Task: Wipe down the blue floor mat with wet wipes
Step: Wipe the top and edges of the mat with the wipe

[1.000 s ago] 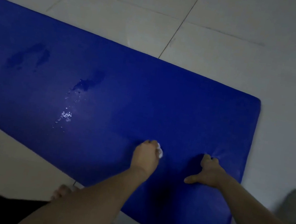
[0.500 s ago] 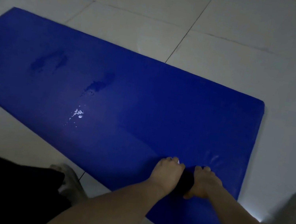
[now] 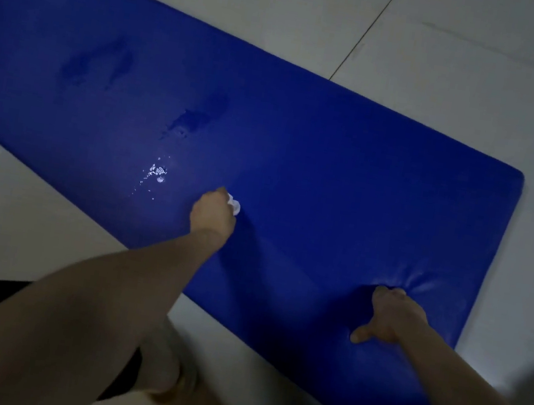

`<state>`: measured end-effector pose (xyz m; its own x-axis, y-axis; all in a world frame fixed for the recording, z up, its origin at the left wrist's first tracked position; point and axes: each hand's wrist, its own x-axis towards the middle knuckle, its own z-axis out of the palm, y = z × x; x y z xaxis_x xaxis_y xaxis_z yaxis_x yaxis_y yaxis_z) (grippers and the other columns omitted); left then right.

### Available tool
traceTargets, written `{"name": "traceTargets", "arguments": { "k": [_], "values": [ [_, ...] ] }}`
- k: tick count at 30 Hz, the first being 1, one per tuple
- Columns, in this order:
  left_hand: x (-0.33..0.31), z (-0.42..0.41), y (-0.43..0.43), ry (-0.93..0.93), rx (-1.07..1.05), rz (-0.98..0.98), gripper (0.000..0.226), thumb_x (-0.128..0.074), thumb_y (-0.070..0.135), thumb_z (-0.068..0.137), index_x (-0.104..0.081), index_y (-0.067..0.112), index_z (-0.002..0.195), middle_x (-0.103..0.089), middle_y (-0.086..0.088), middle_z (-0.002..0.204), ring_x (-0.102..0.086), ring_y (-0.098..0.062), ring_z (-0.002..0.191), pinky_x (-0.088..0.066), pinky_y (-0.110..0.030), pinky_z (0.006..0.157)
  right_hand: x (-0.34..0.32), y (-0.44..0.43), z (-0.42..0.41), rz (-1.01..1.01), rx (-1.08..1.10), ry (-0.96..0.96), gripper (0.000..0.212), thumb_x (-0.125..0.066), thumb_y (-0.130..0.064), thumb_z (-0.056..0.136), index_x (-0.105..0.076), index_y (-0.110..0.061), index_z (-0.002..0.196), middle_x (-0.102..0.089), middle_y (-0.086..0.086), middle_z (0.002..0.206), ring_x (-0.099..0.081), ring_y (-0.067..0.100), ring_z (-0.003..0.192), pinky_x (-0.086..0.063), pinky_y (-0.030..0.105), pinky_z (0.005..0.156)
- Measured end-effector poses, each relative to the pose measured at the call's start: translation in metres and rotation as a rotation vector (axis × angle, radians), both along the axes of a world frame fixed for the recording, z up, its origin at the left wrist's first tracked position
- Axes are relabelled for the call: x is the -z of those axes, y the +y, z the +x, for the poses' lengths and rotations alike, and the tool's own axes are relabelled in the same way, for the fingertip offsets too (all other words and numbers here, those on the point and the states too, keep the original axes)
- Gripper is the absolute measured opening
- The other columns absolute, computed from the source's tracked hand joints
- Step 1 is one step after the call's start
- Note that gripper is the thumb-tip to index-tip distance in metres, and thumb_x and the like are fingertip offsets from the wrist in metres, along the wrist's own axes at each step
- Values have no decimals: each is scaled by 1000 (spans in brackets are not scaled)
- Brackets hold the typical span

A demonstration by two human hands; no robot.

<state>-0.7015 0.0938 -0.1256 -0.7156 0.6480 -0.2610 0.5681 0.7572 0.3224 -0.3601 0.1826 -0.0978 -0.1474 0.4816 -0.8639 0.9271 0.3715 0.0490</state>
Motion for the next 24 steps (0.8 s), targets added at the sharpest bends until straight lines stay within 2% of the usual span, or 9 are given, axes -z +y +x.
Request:
{"name": "traceTargets", "arguments": {
  "k": [4,7,9,11,13,17,19,21,24],
  "values": [
    [-1,44,-9,-68,48,57,18,-52,15,102,-66,3,106,-70,-14,108,-67,-32,98,-51,-36,77,-8,0,-5,-4,-7,-4,112,-82,-71,62,-34,-15,146,-38,10,144,-48,25,127,-50,40,102],
    [7,98,-16,-169,177,90,13,-52,8,97,-64,8,101,-69,-10,107,-67,-30,97,-54,-38,81,-10,-3,-4,5,-14,-3,113,-82,-73,60,-36,-14,145,-41,10,142,-49,24,125,-51,40,101],
    [9,138,-19,-200,264,73,13,-54,7,96,-62,10,106,-67,-11,108,-66,-30,96,-53,-40,82,-10,-4,-2,14,-19,-2,115,-82,-73,60,-35,-13,146,-40,11,143,-50,25,125,-51,40,100],
    [9,176,-23,-238,380,86,12,-54,10,97,-55,12,108,-66,-10,106,-65,-28,92,-53,-42,79,-9,-4,-1,22,-21,3,114,-82,-73,60,-35,-13,145,-40,12,144,-50,27,125,-50,40,100],
    [8,203,-29,-275,531,93,10,-53,11,97,-46,15,103,-63,-7,94,-60,-24,79,-52,-43,70,-9,-2,-2,19,-34,-7,112,-82,-72,60,-36,-14,145,-41,12,144,-51,27,124,-51,40,98],
    [7,204,-33,-138,816,67,13,-59,6,92,-51,16,95,-59,-7,88,-53,-23,74,-48,-38,68,-6,0,-2,7,-35,-28,108,-85,-70,58,-40,-16,141,-43,10,141,-53,26,121,-53,40,96],
    [8,180,-32,-54,817,107,7,-59,11,94,-55,16,96,-61,-7,85,-56,-26,72,-48,-40,66,-4,0,1,13,-36,-23,106,-85,-70,58,-42,-16,138,-44,9,139,-54,25,120,-53,40,96],
    [10,142,-31,-15,717,119,4,-56,15,96,-57,17,99,-64,-8,88,-59,-29,76,-46,-39,67,-2,0,2,18,-38,-15,105,-84,-71,58,-43,-16,138,-44,8,139,-54,24,120,-54,40,96],
    [6,75,-24,59,547,50,12,-51,17,98,-60,15,105,-65,-12,100,-61,-34,87,-51,-43,73,-2,0,1,18,-36,-12,109,-83,-73,58,-40,-15,141,-42,9,141,-53,24,121,-54,40,96]
  ]
}}
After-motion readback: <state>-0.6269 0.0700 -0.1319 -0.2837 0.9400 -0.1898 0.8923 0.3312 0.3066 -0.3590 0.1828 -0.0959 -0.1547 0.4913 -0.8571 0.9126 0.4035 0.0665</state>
